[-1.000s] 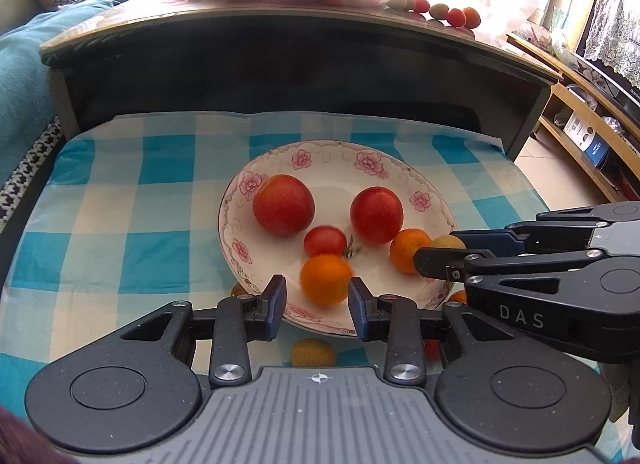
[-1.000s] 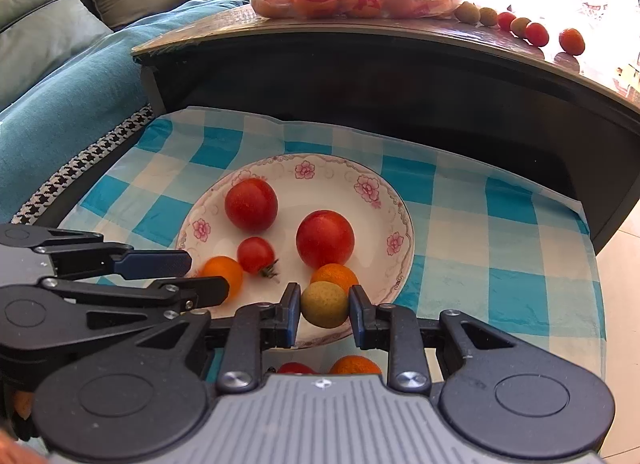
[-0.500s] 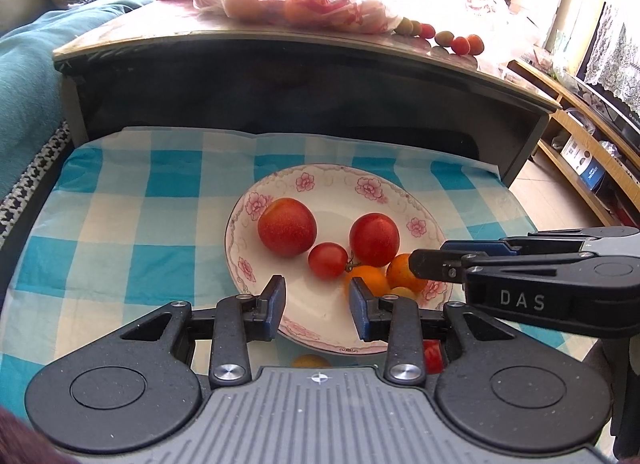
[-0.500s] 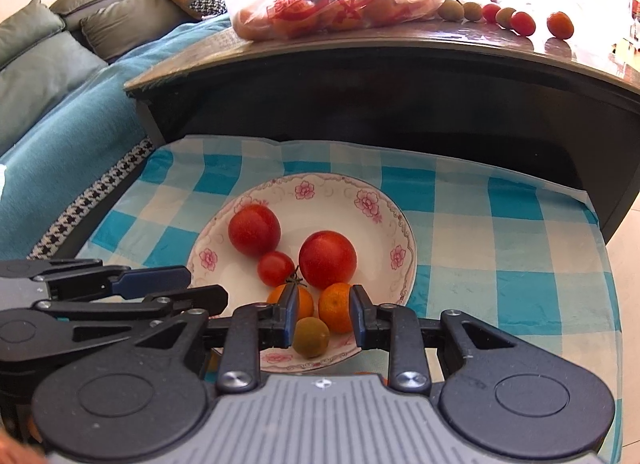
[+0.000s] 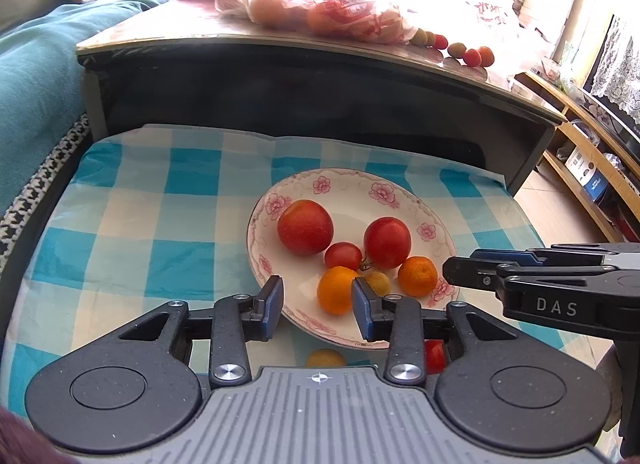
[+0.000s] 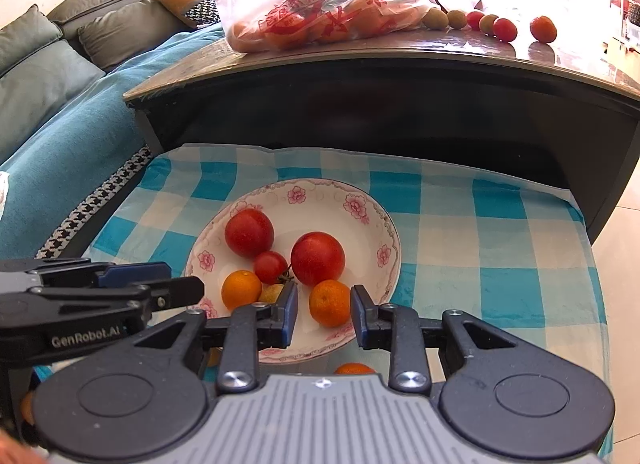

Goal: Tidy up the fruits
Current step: 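Lower the brown fruit into the bowl and open the right gripper, then withdraw both grippers and move the left gripper onto another small brown fruit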

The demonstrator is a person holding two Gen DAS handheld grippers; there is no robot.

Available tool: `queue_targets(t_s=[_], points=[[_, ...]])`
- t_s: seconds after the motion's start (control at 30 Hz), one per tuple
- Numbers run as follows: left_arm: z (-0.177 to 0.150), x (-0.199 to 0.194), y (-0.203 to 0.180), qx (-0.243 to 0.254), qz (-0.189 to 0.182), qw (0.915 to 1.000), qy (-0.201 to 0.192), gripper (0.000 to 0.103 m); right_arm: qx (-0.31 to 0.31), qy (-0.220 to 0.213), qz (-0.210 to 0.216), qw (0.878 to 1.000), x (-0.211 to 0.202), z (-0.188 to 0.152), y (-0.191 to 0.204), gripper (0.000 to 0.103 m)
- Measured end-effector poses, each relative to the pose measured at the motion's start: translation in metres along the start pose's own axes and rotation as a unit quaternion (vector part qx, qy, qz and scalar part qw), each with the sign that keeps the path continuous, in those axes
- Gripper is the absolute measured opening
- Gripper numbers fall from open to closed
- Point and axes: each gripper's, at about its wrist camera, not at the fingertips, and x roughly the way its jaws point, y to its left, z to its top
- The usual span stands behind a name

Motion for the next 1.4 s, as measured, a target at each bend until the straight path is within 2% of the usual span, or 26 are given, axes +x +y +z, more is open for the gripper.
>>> queue_targets(t_s=[0.33, 0.6, 1.07, 1.17, 1.2, 1.23, 1.4], points=[[-0.018, -0.008, -0.008, 0.021, -0.006, 0.9996, 0.017, 0.047, -0.006, 0.004, -0.006, 1.000, -0.012, -0.014, 0.000, 0.030], [-0.032, 0.001, -0.008, 0.015, -0.006, 0.9989, 0.044, 0.047, -0.014, 0.019, -0.013, 1.000, -0.020, -0.028, -0.005, 0.031], [-0.038, 0.032, -0.008, 0.003, 0.000, 0.9991, 0.042, 0.049, -0.008, 0.033, -0.014, 0.999, -0.010, -0.033, -0.013, 0.035], [-0.039, 0.033, -0.007, 0.006, 0.004, 0.9993, 0.036, 0.046, -0.006, 0.037, -0.014, 0.999, -0.006, -0.034, -0.015, 0.035], [-0.040, 0.033, -0.008, 0.011, 0.005, 0.9993, 0.035, 0.043, -0.006, 0.038, -0.014, 0.999, -0.005, -0.034, -0.015, 0.035], [-0.040, 0.033, -0.009, 0.015, 0.004, 0.9993, 0.035, 0.036, -0.007, 0.038, -0.014, 0.999, -0.004, -0.034, -0.015, 0.035], [-0.043, 0.028, -0.013, 0.028, 0.003, 0.9989, 0.037, 0.035, -0.008, 0.039, -0.004, 0.999, -0.006, -0.034, -0.014, 0.035]])
